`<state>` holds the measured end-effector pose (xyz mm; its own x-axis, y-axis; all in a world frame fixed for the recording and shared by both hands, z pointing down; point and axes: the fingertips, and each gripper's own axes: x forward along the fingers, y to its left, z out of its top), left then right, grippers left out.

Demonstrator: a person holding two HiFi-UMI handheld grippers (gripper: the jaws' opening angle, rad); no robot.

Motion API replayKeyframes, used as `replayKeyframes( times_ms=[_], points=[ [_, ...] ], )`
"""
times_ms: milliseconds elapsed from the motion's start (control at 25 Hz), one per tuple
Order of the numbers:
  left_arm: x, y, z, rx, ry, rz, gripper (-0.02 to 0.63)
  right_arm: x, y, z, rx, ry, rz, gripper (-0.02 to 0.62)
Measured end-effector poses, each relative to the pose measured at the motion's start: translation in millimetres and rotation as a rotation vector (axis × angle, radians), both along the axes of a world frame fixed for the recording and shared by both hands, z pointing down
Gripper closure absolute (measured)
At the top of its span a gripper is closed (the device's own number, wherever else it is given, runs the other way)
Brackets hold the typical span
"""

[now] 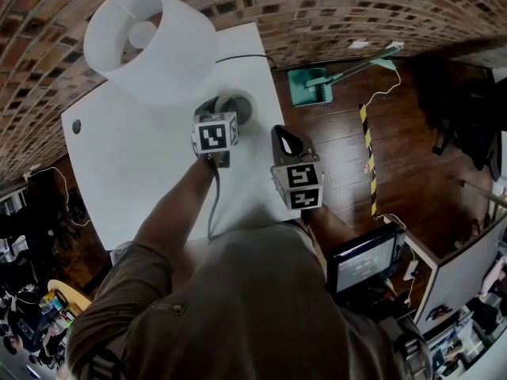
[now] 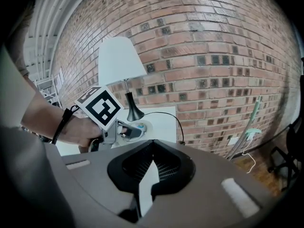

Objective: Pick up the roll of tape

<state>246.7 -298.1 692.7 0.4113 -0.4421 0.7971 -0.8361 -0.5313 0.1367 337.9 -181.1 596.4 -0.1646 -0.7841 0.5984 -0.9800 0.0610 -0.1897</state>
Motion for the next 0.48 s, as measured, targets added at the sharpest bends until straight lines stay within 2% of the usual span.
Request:
replayKeyframes(
  times_ms=[200,480],
  points=[
    [-5,4,-5,-0.002,0.03,-0.019,0.468,1,5,-5,0.01,0.008,0.004,0.584],
    [-19,15,-29,0.09,0.079,-0.035,0.476,-6,12,-12,0.028,0.015,-0.007,0.584]
  ],
)
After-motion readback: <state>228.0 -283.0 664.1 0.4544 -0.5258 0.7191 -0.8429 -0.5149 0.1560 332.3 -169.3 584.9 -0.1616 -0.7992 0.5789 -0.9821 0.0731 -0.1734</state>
